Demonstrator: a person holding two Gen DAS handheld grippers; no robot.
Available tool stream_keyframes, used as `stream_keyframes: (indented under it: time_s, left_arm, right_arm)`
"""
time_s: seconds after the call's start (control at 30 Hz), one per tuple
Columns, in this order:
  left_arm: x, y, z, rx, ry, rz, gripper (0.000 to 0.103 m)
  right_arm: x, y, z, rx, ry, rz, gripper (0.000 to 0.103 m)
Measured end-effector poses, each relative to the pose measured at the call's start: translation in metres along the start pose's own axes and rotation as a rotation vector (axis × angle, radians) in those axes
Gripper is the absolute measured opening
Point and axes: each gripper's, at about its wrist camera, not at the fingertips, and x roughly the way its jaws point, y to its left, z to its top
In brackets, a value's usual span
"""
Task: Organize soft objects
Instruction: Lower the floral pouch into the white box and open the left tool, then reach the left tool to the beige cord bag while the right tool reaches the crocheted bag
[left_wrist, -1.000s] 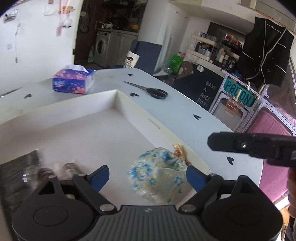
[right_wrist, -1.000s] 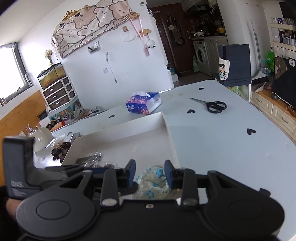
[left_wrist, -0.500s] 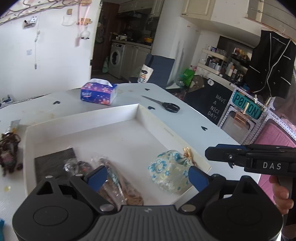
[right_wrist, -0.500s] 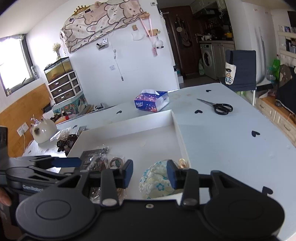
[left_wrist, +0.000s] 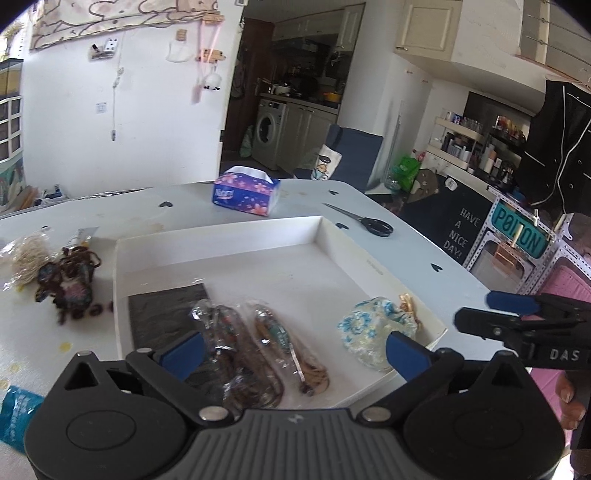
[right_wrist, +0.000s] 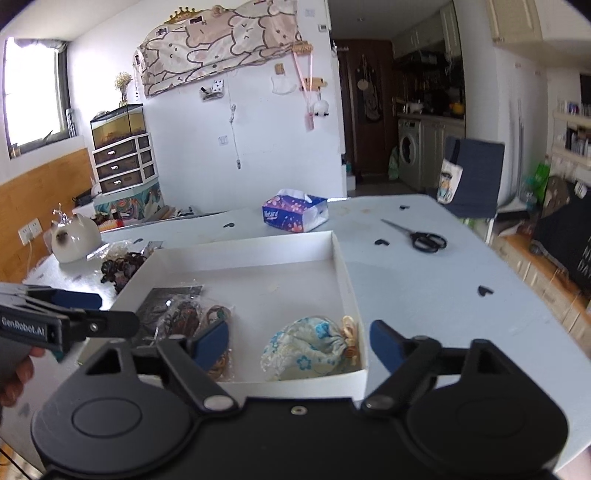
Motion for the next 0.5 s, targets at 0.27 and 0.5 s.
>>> stream_keyframes:
  time_s: [0.27, 0.5]
  left_arm:
    - [-0.013, 0.01, -0.017, 0.003, -0.037, 0.039, 0.103]
    - [-0.024, 0.022, -0.025, 0.018, -0.094, 0.041, 0.103]
  right_arm:
    - [-0.004, 0.01, -0.014, -0.034, -0.028, -0.041, 0.103]
    - [0.009, 0.017, -0.02, -0.027, -0.034, -0.048, 0.103]
